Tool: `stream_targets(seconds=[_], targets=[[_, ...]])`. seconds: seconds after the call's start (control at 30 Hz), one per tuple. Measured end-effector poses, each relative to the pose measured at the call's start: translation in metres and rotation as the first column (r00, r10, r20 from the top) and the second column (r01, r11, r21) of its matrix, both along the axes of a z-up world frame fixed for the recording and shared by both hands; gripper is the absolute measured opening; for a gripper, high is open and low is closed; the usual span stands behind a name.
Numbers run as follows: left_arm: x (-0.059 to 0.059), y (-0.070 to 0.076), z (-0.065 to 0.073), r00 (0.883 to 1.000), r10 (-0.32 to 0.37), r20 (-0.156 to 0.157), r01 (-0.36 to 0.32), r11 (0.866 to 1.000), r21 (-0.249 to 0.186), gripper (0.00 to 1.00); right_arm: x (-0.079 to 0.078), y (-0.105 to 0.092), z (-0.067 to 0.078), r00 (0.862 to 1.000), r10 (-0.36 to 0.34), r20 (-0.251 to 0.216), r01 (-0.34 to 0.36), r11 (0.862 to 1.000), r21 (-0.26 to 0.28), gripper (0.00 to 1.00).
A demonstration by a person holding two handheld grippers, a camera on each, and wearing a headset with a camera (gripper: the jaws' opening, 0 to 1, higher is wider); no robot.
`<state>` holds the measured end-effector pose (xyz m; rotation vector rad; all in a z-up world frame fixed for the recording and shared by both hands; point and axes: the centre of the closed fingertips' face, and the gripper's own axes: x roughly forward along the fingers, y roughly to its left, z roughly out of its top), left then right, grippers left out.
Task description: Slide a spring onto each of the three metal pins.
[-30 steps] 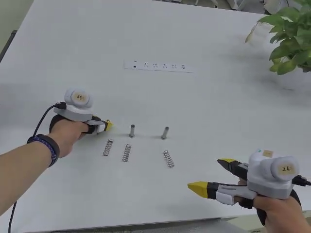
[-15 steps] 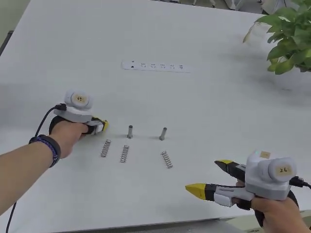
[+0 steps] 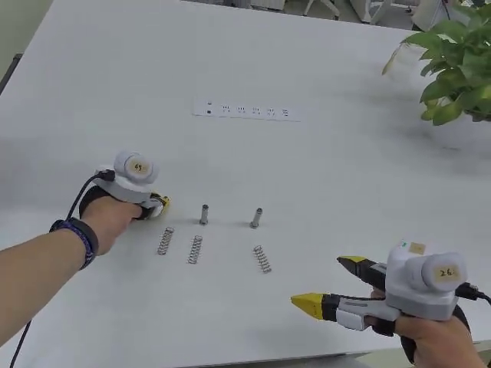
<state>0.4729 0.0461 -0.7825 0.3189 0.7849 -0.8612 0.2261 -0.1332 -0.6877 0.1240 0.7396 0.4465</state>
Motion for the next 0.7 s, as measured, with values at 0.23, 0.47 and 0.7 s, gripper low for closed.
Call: stream_targets(seconds=[0.23, 0.47, 0.7], targets=[[-0.005, 0.001, 0.001, 0.999, 0.009, -0.039, -0.009, 1.000, -0.003, 0.00, 0.000, 0.000, 0.001, 1.000, -0.004, 0.005, 0.004, 1.000, 0.001, 0.80], [-0.004, 0.001, 0.006, 0.999, 0.017, -0.038, -0.018, 1.000, -0.018, 0.00, -0.002, -0.001, -0.001, 1.000, -0.007, 0.004, 0.007, 1.000, 0.003, 0.80], [0.000, 0.001, 0.011, 0.999, 0.032, -0.037, -0.033, 0.999, -0.029, 0.00, -0.004, -0.002, -0.001, 1.000, -0.014, 0.006, 0.014, 1.000, 0.006, 0.80]])
